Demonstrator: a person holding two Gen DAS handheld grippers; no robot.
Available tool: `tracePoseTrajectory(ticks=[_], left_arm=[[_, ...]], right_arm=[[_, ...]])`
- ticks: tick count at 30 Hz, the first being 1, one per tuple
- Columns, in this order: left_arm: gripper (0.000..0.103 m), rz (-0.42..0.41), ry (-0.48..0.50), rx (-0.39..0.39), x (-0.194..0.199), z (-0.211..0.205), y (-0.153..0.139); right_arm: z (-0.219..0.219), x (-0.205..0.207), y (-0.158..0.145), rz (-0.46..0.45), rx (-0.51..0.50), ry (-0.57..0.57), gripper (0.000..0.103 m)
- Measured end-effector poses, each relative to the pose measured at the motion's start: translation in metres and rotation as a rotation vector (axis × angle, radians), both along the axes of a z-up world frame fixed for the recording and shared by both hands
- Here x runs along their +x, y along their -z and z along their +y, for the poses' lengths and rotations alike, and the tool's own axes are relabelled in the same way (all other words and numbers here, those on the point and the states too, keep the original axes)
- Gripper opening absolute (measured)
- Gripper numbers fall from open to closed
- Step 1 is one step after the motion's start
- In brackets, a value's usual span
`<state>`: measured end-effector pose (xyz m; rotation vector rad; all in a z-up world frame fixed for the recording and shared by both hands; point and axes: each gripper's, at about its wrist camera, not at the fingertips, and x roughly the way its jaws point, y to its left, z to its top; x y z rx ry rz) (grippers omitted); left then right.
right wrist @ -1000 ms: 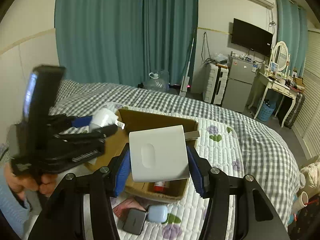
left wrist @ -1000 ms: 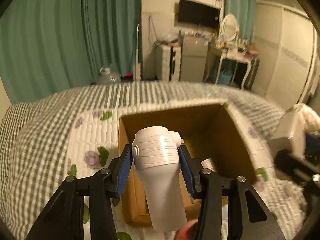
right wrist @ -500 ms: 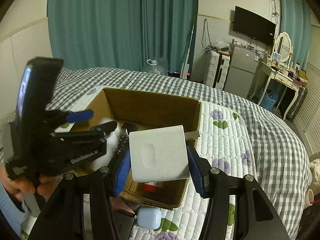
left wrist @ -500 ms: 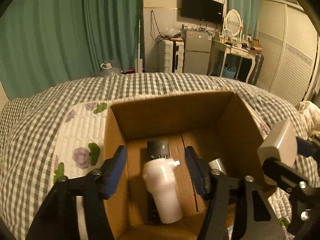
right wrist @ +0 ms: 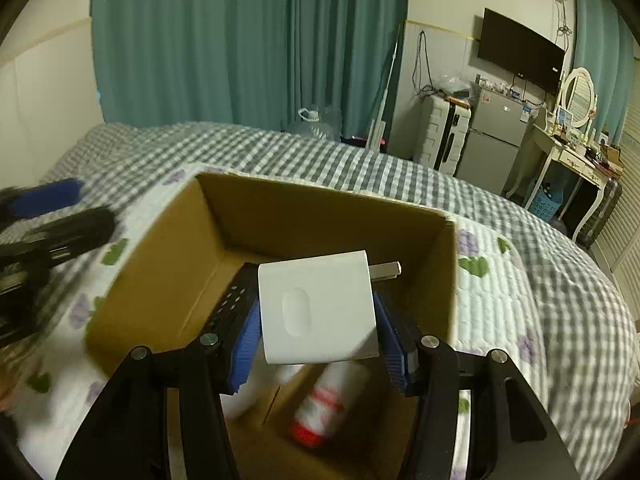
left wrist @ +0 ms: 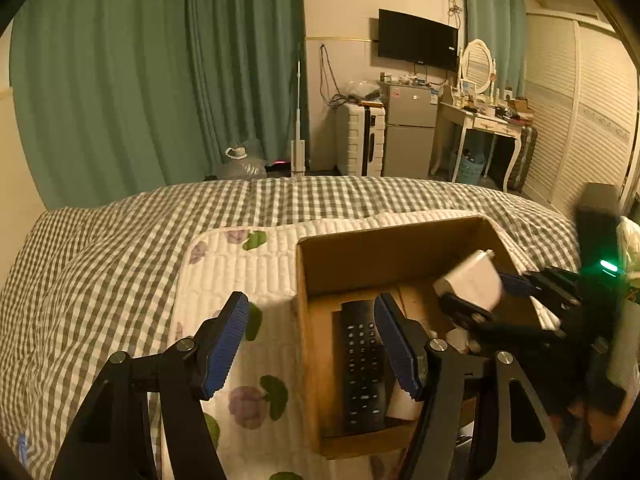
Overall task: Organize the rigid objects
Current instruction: 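Release the white device into the box with the left tool while the right tool drops the charger in, then grasp the grey UGREEN power bank with the right tool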
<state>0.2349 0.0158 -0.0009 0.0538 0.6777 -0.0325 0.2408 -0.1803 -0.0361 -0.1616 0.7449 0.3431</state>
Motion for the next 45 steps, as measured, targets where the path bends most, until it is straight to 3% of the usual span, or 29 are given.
tracePoseTrajectory(ticks=[5,7,8,12,15,21,29,36,38,41,43,45], left_arm=[[0.069,-0.003,0.031,-0.01,-0.005,0.011,0.008],[0.079,-0.008,0.041,-0.005,-0.009,0.012,0.01],[0.085,-0.016,0.04,-0.002,-0.013,0.012,0.009],[0.092,-0.034,0.046,-0.014,-0.033,0.009,-0.001],[0.103,-0.045,0.037,-0.03,-0.056,0.006,-0.011],[0.103,-0.033,0.023,-0.022,-0.103,0.0,-0.015],[0.103,0.074,0.036,0.0,-0.121,-0.001,0.032],[0.103,0.13,0.029,-0.004,-0.116,0.002,0.081],[0.103,0.148,0.032,-0.006,-0.113,0.003,0.095],[0.103,0.176,0.027,0.004,-0.109,0.006,0.111],[0.103,0.188,0.027,-0.014,-0.108,0.009,0.117],[0.103,0.2,0.023,-0.02,-0.107,0.011,0.123]], right_arm=[[0.006,0.027,0.013,0.034,-0.01,0.055,0.052],[0.006,0.024,0.008,0.02,-0.005,0.044,0.074],[0.006,0.018,0.003,-0.002,-0.006,0.042,0.076],[-0.001,-0.008,-0.023,-0.05,-0.01,0.043,0.076],[-0.012,-0.041,-0.045,-0.071,-0.012,0.068,0.087],[-0.029,-0.106,-0.058,-0.072,-0.076,0.104,0.093],[-0.034,-0.157,-0.008,0.049,-0.071,0.136,0.093],[-0.014,-0.144,0.054,0.18,-0.04,0.147,0.093],[-0.008,-0.139,0.071,0.219,-0.048,0.14,0.091],[0.0,-0.136,0.09,0.275,-0.037,0.114,0.072],[0.003,-0.132,0.101,0.306,-0.027,0.106,0.05],[0.003,-0.13,0.106,0.319,0.01,0.101,0.043]])
